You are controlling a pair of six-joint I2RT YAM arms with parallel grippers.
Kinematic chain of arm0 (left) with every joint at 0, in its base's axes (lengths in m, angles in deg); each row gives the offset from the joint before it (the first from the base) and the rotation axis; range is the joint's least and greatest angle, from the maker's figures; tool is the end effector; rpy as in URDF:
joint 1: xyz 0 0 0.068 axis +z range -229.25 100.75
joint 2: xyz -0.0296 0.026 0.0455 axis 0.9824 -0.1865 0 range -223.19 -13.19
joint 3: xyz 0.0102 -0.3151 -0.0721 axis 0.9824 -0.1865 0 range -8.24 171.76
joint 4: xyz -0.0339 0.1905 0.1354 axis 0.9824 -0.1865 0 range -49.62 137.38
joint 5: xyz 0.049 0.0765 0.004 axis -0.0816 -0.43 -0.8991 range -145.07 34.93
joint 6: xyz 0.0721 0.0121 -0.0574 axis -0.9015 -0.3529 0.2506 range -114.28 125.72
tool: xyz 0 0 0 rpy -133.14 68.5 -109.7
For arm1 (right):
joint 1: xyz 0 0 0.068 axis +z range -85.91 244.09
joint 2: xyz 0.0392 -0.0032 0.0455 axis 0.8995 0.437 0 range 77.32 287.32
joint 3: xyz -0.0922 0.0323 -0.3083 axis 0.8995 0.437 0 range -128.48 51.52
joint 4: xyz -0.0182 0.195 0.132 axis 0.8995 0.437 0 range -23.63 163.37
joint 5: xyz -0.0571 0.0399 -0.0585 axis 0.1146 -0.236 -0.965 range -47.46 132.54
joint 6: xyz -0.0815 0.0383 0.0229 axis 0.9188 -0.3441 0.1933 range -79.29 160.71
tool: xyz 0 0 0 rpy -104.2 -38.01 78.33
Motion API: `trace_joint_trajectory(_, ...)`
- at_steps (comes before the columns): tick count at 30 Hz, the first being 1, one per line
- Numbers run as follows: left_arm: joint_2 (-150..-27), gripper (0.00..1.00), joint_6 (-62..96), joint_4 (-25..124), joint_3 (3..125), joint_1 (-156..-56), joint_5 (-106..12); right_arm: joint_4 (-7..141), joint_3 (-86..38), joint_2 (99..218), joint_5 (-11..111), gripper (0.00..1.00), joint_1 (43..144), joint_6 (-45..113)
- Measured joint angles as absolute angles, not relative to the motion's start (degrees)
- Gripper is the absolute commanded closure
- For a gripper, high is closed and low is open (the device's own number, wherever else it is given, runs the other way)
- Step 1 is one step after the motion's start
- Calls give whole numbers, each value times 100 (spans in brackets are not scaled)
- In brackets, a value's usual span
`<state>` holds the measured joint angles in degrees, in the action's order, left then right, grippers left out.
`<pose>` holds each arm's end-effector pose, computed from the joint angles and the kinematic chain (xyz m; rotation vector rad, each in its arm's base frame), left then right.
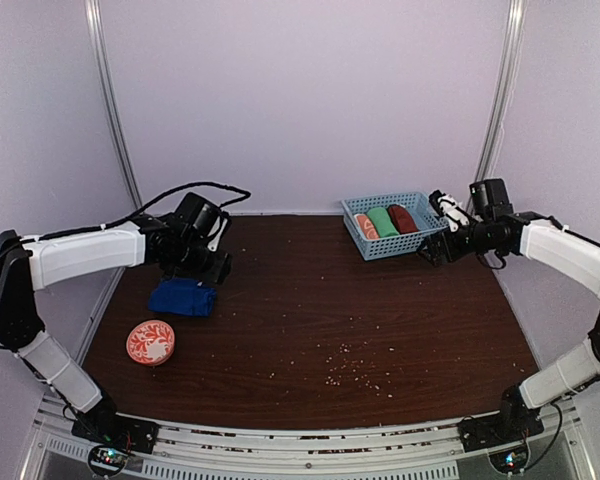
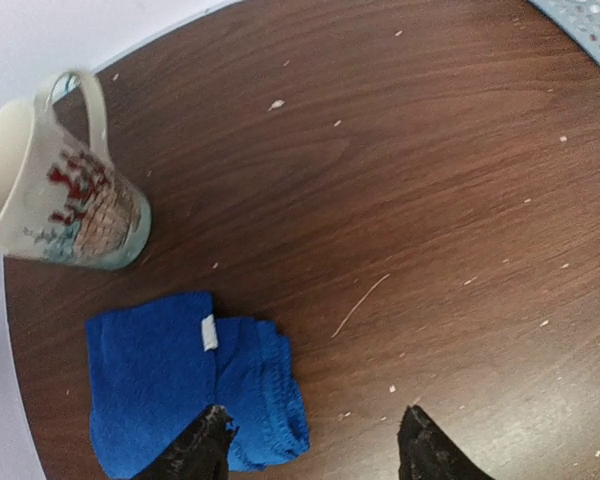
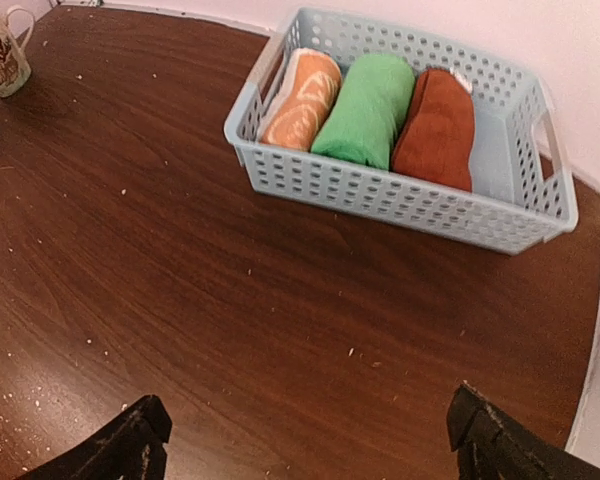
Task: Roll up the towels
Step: Pick up the towel from the corner of the board.
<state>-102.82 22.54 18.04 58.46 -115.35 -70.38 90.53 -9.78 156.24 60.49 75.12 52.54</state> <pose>0.2850 -0.1804 0.2775 0.2977 2.4219 -0.0776 0.2891 0.0826 0.3125 -0.6087 2.1989 0.3523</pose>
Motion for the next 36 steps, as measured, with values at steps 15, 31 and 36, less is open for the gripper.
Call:
trace_joint_trajectory(15,-10747,55,2802,1387,5514,-10357,-6920,7672,135,14891,6349,0,7481,5145)
trace_joint_trajectory(31,-11239,100,2800,1207,5811,-10324,-6907,7641,135,15042,6355,0,7468,5322)
trace_joint_trajectory(36,-10730,100,2623,932,6550,-10332,-6863,7641,135,15086,6355,0,7468,5342)
